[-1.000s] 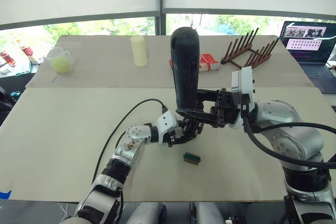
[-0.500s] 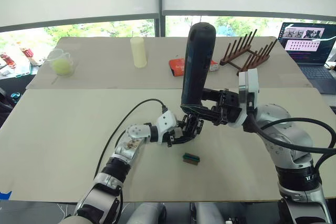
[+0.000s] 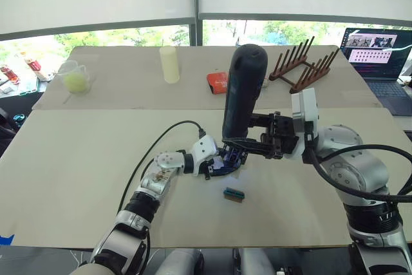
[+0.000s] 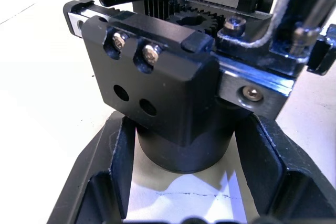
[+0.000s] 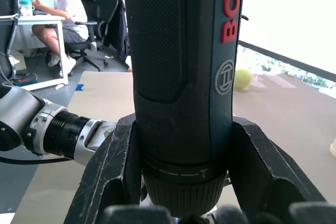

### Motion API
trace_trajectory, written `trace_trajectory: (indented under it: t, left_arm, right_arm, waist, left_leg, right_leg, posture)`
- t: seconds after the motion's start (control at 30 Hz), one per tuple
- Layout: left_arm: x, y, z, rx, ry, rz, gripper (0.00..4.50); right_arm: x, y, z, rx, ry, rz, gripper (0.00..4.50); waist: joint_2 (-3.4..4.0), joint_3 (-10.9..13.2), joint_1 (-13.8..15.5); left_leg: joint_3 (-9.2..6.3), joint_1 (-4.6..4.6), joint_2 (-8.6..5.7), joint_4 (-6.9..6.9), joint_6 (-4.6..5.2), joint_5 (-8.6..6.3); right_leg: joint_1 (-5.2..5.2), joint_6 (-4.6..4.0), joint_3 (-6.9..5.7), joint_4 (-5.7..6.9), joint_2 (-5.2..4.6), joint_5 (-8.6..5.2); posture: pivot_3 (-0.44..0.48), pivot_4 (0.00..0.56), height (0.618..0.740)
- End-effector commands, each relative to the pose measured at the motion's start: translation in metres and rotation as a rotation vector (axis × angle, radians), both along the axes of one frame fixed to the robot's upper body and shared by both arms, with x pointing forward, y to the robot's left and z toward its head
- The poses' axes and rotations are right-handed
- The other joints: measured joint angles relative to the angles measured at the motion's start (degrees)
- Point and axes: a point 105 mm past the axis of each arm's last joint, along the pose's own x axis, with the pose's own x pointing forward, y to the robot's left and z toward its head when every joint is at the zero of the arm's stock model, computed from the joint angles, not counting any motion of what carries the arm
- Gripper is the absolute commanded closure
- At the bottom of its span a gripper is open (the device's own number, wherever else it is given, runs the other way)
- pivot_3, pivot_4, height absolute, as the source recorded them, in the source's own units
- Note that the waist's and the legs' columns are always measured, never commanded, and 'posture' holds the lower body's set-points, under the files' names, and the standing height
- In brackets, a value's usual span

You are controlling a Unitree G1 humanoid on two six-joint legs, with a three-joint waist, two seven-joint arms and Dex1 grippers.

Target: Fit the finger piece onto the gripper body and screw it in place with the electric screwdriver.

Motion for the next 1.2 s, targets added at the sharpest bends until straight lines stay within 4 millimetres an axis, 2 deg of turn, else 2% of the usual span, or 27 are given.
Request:
trace_trajectory:
  t: [0.03, 0.63, 0.8, 0.9, 1.0, 1.1, 1.2]
  left_arm:
    - [0.007, 0.004, 0.016, -0.018, -0.054, 0.019, 2.22]
    - [0.005, 0.004, 0.016, -0.019, -0.056, 0.018, 2.22]
    - [0.005, 0.004, 0.015, -0.017, -0.053, 0.018, 2.22]
    - [0.005, 0.004, 0.012, -0.013, -0.045, 0.019, 2.22]
    - [0.004, 0.004, 0.01, -0.009, -0.039, 0.017, 2.22]
    - [0.004, 0.003, 0.008, -0.007, -0.031, 0.016, 2.22]
    - [0.004, 0.003, 0.007, -0.006, -0.023, 0.015, 2.22]
  right_arm:
    - [0.008, -0.003, -0.042, -0.106, 0.191, -0.039, 2.6]
    - [0.013, -0.006, -0.043, -0.09, 0.184, -0.072, 2.6]
    - [0.013, -0.006, -0.015, -0.044, 0.087, -0.084, 2.6]
    - [0.003, -0.002, 0.034, 0.082, -0.018, -0.049, 2.6]
    - [-0.005, -0.001, 0.062, 0.162, -0.061, -0.025, 2.6]
    - [-0.01, -0.001, 0.077, 0.199, -0.088, -0.015, 2.6]
    - [-0.015, 0.002, 0.078, 0.206, -0.078, 0.0, 2.6]
  waist:
    - [0.0, -0.01, 0.0]
    - [-0.01, -0.11, -0.01]
    - [-0.01, -0.11, -0.01]
    - [-0.02, -0.09, 0.0]
    - [-0.03, -0.03, 0.0]
    - [-0.03, -0.02, -0.01]
    - [-0.04, -0.01, -0.01]
  left_leg:
    - [0.0, 0.0, 0.0, -0.01, 0.0, 0.0]
    - [0.0, 0.02, 0.01, -0.04, 0.0, 0.0]
    - [0.0, 0.01, 0.01, -0.04, 0.0, 0.0]
    - [0.0, -0.01, 0.01, -0.04, 0.0, 0.0]
    - [0.0, -0.12, 0.01, -0.07, -0.01, 0.0]
    - [0.0, -0.15, 0.01, -0.14, -0.01, 0.0]
    - [0.0, -0.15, 0.01, -0.15, 0.0, 0.0]
  right_leg:
    - [0.0, 0.0, 0.01, 0.0, 0.0, 0.0]
    - [0.01, 0.0, 0.01, -0.01, 0.01, 0.0]
    - [0.0, 0.0, 0.01, -0.02, 0.01, 0.0]
    - [-0.03, 0.0, 0.02, -0.02, 0.01, 0.0]
    - [-0.16, -0.01, 0.03, -0.02, 0.0, 0.0]
    - [-0.18, -0.01, 0.02, -0.08, 0.0, 0.0]
    - [-0.15, -0.01, 0.01, -0.15, 0.0, 0.0]
  posture:
    - [0.0, 0.15, 0.74]
    - [0.0, 0.15, 0.74]
    - [0.0, 0.15, 0.74]
    - [0.0, 0.15, 0.74]
    - [0.0, 0.15, 0.74]
    - [0.0, 0.15, 0.74]
    - [0.0, 0.15, 0.74]
